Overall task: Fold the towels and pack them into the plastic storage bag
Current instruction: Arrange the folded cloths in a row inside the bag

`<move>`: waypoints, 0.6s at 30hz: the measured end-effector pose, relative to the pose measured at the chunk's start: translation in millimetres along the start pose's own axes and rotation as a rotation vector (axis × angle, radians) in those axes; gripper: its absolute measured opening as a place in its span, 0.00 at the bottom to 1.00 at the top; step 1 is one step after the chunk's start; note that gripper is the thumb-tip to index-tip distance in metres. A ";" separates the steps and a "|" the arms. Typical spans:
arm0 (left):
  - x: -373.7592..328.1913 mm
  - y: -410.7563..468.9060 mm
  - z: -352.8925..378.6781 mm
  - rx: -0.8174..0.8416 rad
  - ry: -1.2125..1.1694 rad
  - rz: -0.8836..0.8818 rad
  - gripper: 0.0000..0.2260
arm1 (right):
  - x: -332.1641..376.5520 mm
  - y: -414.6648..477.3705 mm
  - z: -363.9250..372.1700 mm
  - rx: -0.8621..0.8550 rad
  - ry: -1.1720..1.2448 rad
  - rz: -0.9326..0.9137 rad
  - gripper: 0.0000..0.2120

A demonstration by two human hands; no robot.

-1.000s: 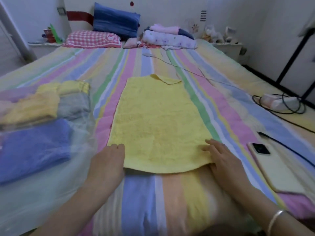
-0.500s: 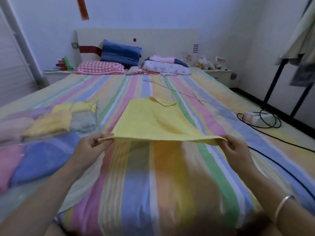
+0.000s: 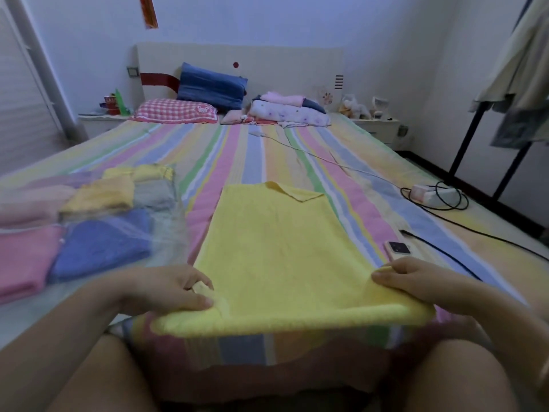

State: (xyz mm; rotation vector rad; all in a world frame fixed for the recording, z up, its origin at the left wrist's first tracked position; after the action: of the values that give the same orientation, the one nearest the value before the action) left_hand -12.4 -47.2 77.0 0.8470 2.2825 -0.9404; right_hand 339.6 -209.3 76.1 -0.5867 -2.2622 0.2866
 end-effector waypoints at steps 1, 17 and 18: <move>-2.2 0.3 1.0 0.018 0.002 -0.015 0.11 | -0.1 1.6 2.1 0.043 -0.041 0.014 0.15; 49.0 218.7 -97.1 -1.005 0.123 -0.030 0.09 | 57.8 277.3 -4.6 -0.364 -0.026 -0.246 0.16; 54.7 230.2 -103.0 -1.012 0.122 -0.043 0.09 | 60.4 295.7 -3.9 -0.324 -0.053 -0.246 0.15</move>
State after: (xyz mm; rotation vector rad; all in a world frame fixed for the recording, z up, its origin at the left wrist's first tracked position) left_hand 91.6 178.6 7.5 0.3902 2.4300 0.3099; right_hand 401.6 77.6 5.5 -0.4593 -2.4208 -0.1925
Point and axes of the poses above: each hand's wrist, its own y-axis towards the middle knuckle, its own z-axis out of the palm, x = y × z, the point moved 2 cm from there along y, towards the middle knuckle, and after that the axes turned 3 degrees about z, right-handed, at the moved point
